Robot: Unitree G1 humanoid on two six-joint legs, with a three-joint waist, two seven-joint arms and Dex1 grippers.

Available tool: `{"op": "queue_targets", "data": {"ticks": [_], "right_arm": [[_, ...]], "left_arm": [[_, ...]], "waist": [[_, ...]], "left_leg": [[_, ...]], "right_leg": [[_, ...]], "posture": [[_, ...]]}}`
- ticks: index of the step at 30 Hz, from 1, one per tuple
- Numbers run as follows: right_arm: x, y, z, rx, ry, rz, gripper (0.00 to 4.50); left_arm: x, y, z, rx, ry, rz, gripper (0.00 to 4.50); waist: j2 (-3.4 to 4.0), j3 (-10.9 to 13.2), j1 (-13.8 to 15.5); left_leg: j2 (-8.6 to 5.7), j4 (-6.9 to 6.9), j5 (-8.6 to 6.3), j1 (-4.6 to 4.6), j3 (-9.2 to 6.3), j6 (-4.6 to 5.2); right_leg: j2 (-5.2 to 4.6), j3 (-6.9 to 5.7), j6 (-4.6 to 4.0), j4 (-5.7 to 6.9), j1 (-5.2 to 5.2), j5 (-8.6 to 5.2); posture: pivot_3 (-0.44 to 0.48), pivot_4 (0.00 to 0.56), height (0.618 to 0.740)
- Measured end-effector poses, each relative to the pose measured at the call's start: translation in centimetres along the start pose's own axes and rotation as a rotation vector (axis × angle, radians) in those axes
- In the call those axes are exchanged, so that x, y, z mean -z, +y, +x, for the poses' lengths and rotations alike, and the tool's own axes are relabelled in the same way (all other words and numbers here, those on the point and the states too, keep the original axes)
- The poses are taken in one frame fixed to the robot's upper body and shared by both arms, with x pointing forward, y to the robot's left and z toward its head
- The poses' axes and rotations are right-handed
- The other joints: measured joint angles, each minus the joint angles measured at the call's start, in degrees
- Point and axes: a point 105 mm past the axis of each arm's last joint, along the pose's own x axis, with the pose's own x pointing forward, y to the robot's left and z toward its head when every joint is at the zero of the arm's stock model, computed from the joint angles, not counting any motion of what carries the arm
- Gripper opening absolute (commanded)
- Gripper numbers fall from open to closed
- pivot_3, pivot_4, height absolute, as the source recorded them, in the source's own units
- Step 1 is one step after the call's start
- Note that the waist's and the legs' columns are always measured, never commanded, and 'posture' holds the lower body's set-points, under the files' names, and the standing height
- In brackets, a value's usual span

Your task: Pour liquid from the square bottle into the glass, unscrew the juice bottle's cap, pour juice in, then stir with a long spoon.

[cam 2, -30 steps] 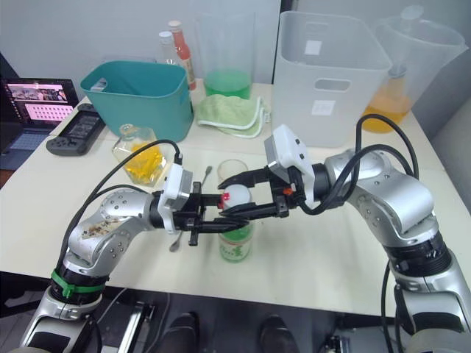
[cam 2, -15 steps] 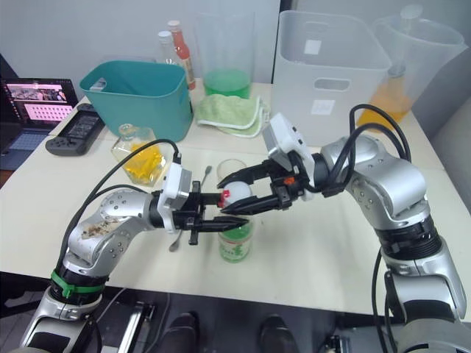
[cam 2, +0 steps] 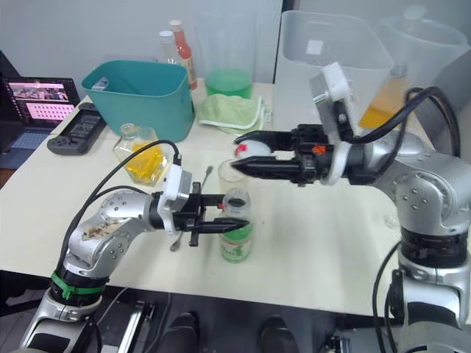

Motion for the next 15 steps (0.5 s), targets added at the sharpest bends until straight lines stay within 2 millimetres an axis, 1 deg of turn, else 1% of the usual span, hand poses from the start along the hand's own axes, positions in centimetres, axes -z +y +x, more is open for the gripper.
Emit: {"op": "queue_targets", "data": {"ticks": [2,8,11,13,15], "right_arm": [[1.1,-1.9,-2.1,0.158,0.016,0.037,1.62],[3.5,-5.8,-6.9,0.507,0.057,0.001,1.62],[6.5,-8.0,-10.0,0.728,0.117,0.001,1.62],[8.5,-8.9,-11.3,0.825,0.131,0.023,1.62],[10.3,-9.7,-12.0,0.896,0.142,0.030,1.62]], "left_arm": [[0.0,0.0,-0.1,-0.002,0.000,0.001,1.50],[0.0,0.3,-0.1,0.003,0.003,-0.004,1.50],[-0.1,0.5,0.0,0.006,-0.002,-0.015,1.50],[-0.2,0.8,0.0,0.000,-0.013,-0.037,1.50],[-0.2,1.1,-0.2,-0.008,-0.013,-0.054,1.50]], "waist": [[0.00,0.0,0.0],[0.02,0.0,-0.7],[0.01,0.0,-0.7],[0.02,0.0,-0.8],[0.07,0.0,-0.9]], "left_leg": [[0.00,0.00,0.00,0.00,0.01,0.00],[0.00,0.00,0.00,0.08,0.01,0.00],[-0.01,0.03,0.00,0.06,0.01,0.00],[-0.01,0.02,0.01,0.06,0.01,0.00],[-0.01,0.01,0.01,0.09,0.01,0.00]], "right_leg": [[0.00,0.00,0.00,-0.01,-0.01,0.00],[0.00,0.00,0.01,0.04,0.05,0.00],[0.00,0.00,0.05,0.00,0.07,-0.02],[0.00,0.00,0.03,0.04,0.04,0.00],[0.00,0.00,0.02,0.07,0.04,0.00]], "posture": [[0.000,0.150,0.733],[0.000,0.150,0.733],[0.000,0.150,0.733],[0.000,0.150,0.733],[0.000,0.150,0.733]]}}
